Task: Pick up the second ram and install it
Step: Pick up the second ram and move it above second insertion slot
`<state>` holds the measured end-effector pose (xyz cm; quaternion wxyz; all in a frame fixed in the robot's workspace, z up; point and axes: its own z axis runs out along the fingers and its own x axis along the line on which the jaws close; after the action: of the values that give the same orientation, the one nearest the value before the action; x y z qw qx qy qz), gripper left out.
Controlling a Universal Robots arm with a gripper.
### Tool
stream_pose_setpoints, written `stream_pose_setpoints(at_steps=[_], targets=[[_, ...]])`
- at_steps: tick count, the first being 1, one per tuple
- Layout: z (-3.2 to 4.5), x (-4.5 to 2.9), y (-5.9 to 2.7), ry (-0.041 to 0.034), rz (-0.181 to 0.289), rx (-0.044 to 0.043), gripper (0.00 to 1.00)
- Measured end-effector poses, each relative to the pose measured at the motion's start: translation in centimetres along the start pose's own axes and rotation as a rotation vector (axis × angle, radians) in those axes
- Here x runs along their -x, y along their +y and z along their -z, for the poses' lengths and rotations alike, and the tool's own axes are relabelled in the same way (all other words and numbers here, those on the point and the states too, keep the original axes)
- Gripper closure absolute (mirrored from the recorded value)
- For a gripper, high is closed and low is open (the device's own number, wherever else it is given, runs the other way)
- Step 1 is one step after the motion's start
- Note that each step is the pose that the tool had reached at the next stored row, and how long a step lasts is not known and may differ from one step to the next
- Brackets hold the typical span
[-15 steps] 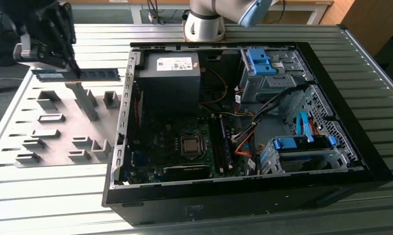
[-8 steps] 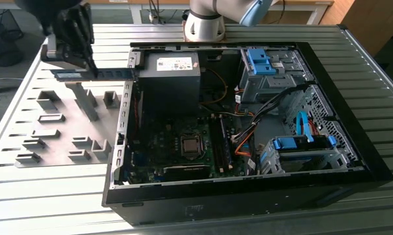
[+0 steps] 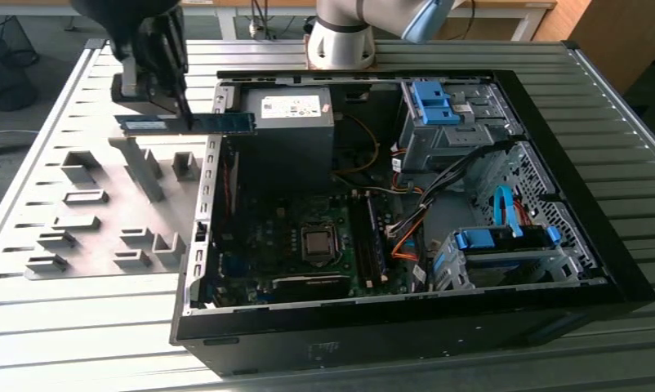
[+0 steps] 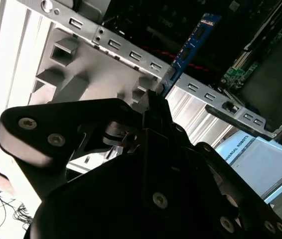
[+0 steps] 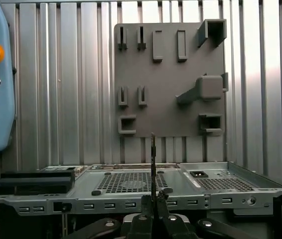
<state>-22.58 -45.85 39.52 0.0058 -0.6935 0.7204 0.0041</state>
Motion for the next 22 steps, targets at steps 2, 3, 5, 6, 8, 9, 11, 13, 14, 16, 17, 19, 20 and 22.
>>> stream_pose_setpoints(at_steps=[2, 3, 5, 6, 8, 9, 11, 13, 14, 16, 17, 19, 20, 22], targets=[[-0.02, 0.02, -0.61, 0.0000, 0.000, 0.0000, 0.86], [-0.02, 0.03, -0.86, 0.0000, 0.000, 0.0000, 0.86], [-0.04, 0.05, -1.29, -0.0001, 0.000, -0.0001, 0.86], [-0.04, 0.05, -1.40, -0.0001, 0.000, -0.0001, 0.86], [-0.04, 0.05, -1.42, 0.0000, 0.000, 0.0000, 0.86], [-0.04, 0.05, -1.43, 0.0000, 0.000, 0.0000, 0.86], [-0.04, 0.06, -1.51, 0.0000, 0.000, 0.0001, 0.86], [-0.04, 0.07, -1.93, 0.0000, 0.000, 0.0001, 0.86], [-0.04, 0.09, -2.37, 0.0001, 0.000, 0.0001, 0.86], [-0.04, 0.12, -3.24, 0.0001, 0.000, 0.0001, 0.86], [-0.05, 0.14, -3.67, 0.0000, 0.000, 0.0000, 0.86], [-0.05, 0.17, -4.54, 0.0000, 0.000, 0.0000, 0.86], [-0.06, 0.19, -4.97, 0.0000, 0.000, 0.0000, 0.86], [-0.05, 0.22, -5.89, 0.0001, 0.000, 0.0001, 0.86]])
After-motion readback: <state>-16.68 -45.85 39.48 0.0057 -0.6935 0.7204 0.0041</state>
